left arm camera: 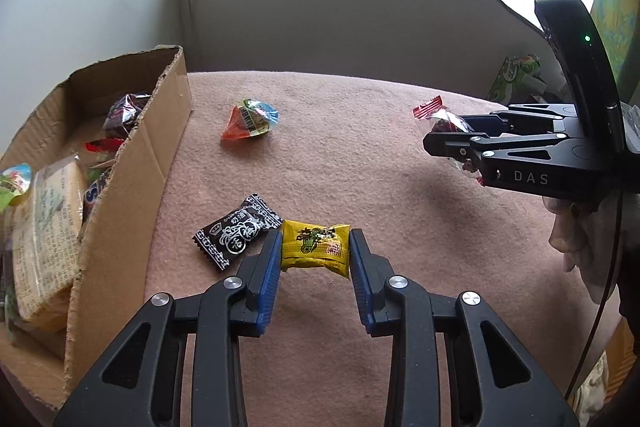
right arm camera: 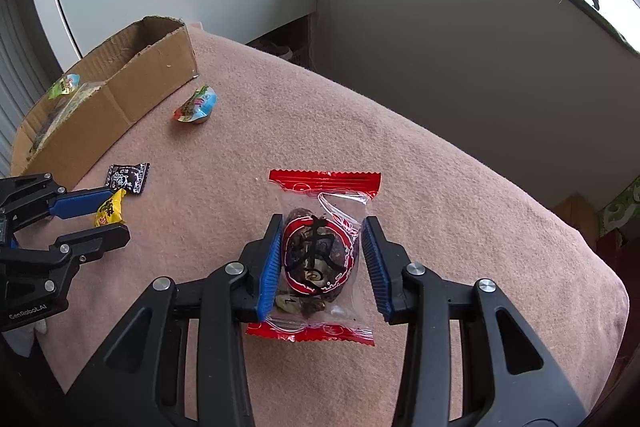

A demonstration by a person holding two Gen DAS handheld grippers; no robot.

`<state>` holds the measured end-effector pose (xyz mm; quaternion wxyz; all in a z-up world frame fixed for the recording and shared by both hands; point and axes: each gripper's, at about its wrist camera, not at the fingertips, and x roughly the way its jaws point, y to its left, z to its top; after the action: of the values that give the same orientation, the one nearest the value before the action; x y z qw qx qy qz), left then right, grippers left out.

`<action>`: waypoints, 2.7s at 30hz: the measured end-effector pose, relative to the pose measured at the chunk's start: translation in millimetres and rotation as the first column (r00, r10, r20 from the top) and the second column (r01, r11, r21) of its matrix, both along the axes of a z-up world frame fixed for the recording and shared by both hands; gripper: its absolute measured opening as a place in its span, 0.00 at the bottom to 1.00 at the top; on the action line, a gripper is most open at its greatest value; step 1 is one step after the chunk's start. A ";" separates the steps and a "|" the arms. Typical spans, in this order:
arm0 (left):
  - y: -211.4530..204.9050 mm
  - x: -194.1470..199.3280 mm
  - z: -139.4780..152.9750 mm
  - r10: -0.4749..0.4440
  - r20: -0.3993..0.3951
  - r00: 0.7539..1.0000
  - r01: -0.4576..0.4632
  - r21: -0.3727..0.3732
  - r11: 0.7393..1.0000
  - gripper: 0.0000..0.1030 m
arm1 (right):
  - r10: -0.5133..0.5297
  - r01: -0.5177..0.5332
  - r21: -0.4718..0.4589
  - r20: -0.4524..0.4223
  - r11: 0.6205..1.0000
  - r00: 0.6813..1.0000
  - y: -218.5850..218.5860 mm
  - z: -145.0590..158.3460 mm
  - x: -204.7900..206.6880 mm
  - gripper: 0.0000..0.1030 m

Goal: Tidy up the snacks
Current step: 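Grasp the red-trimmed clear bag with the right gripper while the left gripper grasps the yellow sweet, then carry the red-trimmed bag and yellow sweet in both grippers over the box, then open both grippers to drop the bag and yellow sweet into the box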

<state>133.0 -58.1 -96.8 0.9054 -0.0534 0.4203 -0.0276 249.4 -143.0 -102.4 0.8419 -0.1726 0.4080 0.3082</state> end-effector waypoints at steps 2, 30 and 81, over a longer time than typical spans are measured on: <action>1.4 -4.1 7.0 0.001 0.016 1.000 -0.001 -0.006 1.000 0.30 | -0.003 0.003 0.005 0.012 1.000 1.000 -0.7 6.1 -4.3 0.39; 82.3 -68.1 70.5 0.124 0.211 0.970 -0.114 -0.056 0.992 0.30 | 0.076 -0.089 0.086 0.139 0.992 0.987 75.6 82.4 -68.3 0.39; 189.1 -25.6 57.4 0.271 0.140 0.952 -0.270 -0.023 0.963 0.51 | 0.172 -0.174 0.115 0.021 0.978 0.985 262.3 65.9 -15.0 0.74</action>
<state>107.5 131.1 -39.4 0.9282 -0.1097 0.3434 0.0922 234.4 119.3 -36.4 0.8228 -0.1599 0.3682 0.4024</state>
